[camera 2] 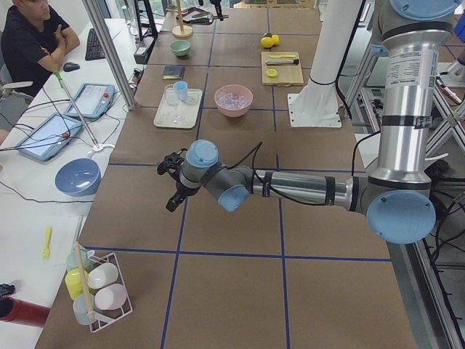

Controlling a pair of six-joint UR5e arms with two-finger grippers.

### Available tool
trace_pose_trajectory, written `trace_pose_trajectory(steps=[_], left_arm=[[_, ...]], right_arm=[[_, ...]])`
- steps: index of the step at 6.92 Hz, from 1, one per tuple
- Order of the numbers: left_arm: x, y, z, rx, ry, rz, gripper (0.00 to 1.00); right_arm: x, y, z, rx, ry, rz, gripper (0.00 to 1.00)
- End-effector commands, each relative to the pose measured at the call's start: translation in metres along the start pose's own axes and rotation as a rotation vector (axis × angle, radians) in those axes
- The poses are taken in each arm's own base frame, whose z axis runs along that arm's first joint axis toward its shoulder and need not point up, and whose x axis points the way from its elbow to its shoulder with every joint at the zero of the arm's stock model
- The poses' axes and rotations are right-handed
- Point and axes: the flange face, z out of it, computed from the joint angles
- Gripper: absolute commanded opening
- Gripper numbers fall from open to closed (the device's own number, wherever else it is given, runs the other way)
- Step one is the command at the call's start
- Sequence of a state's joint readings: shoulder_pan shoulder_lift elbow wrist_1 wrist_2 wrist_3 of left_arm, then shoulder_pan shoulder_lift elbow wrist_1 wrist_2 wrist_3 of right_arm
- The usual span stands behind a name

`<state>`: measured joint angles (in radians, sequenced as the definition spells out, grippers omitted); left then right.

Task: Put ice in cup with scoop
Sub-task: 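Carry the empty scoop back beside the cutting board with the right gripper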

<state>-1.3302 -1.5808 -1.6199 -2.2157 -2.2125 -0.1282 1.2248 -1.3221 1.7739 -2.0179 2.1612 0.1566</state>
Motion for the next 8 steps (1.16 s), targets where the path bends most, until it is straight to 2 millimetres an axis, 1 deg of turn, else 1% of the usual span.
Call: trace_pose_trajectory(steps=[1,2,3,4,5,6,7,8], left_arm=[[-0.023,0.005,-0.023,-0.009,-0.037,0.060,1.00],[-0.036,0.007,-0.038,-0.013,-0.035,0.031,1.00],[-0.040,0.009,-0.040,-0.024,-0.024,0.017,1.00],[-0.043,0.011,-0.038,-0.050,-0.025,-0.005,1.00],[-0.044,0.007,-0.037,-0.077,-0.027,-0.028,1.00],[-0.046,-0.001,-0.032,-0.142,-0.028,-0.060,1.00],[-0.049,-0.019,-0.035,-0.192,-0.033,-0.018,1.00],[-0.059,-0.022,-0.048,-0.196,-0.057,0.036,1.00]], right_arm=[[0.009,0.017,0.021,0.061,-0.078,0.081,0.00],[0.006,0.022,0.024,0.087,-0.094,0.117,0.00],[0.001,0.032,0.040,0.087,-0.097,0.119,0.00],[-0.017,0.034,0.047,0.078,-0.105,0.122,0.00],[-0.054,0.041,0.052,0.061,-0.115,0.157,0.00],[-0.077,0.048,0.054,0.049,-0.121,0.157,0.00],[-0.087,0.051,0.062,0.034,-0.119,0.158,0.00],[-0.097,0.054,0.068,0.013,-0.125,0.167,0.00]])
